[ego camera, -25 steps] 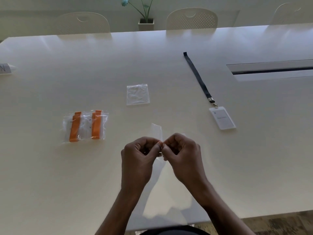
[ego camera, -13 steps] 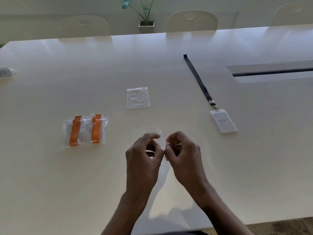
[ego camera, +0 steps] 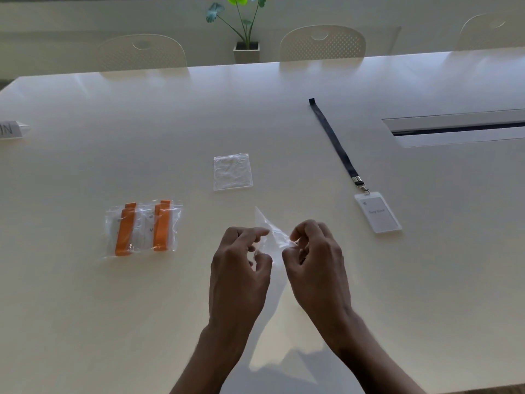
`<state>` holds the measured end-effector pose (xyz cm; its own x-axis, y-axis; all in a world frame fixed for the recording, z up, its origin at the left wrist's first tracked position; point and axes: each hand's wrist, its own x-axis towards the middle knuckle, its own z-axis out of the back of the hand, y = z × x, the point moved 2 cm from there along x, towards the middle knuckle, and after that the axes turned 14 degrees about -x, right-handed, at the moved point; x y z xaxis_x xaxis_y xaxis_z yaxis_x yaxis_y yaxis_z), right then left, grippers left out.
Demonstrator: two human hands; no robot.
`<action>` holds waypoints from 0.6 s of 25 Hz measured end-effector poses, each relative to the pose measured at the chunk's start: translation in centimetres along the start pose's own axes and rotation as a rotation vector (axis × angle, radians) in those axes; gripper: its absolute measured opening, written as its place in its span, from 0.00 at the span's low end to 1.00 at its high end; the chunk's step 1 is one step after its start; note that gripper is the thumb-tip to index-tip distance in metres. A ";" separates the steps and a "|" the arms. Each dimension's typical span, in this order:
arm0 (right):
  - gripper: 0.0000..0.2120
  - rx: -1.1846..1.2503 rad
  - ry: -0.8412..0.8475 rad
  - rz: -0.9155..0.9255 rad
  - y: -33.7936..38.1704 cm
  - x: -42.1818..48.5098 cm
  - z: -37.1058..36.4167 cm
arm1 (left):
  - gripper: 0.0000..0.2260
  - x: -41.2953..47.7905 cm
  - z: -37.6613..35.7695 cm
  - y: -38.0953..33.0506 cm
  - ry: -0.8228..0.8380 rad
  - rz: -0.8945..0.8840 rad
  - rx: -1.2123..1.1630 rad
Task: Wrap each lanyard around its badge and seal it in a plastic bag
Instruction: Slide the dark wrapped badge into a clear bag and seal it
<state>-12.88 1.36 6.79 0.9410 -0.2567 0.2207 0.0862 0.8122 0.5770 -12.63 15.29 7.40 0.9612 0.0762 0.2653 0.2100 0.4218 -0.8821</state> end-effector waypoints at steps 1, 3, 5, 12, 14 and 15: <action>0.10 -0.046 -0.014 0.014 0.1 0.0 0.1 | 0.16 0.2 0.1 0.0 -0.013 -0.003 0.003; 0.10 -0.085 -0.034 0.030 0.0 0.0 0.4 | 0.14 0.5 0.4 0.1 -0.044 0.002 0.004; 0.10 -0.067 -0.027 0.045 -0.1 0.2 0.4 | 0.11 0.8 0.5 -0.1 -0.058 0.008 0.007; 0.10 0.006 0.027 0.072 0.0 0.3 0.2 | 0.07 0.6 0.2 -0.6 0.007 -0.041 -0.016; 0.10 0.108 0.072 0.039 -0.5 0.8 0.7 | 0.07 0.8 0.6 -0.4 -0.015 -0.046 -0.004; 0.10 0.163 0.108 0.019 -0.7 1.1 1.0 | 0.07 0.9 0.9 -0.3 -0.024 -0.043 0.000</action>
<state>-12.27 -0.05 7.41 0.9724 -0.1774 0.1518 0.0226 0.7186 0.6950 -11.96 16.02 8.22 0.9467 0.0794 0.3123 0.2512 0.4254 -0.8695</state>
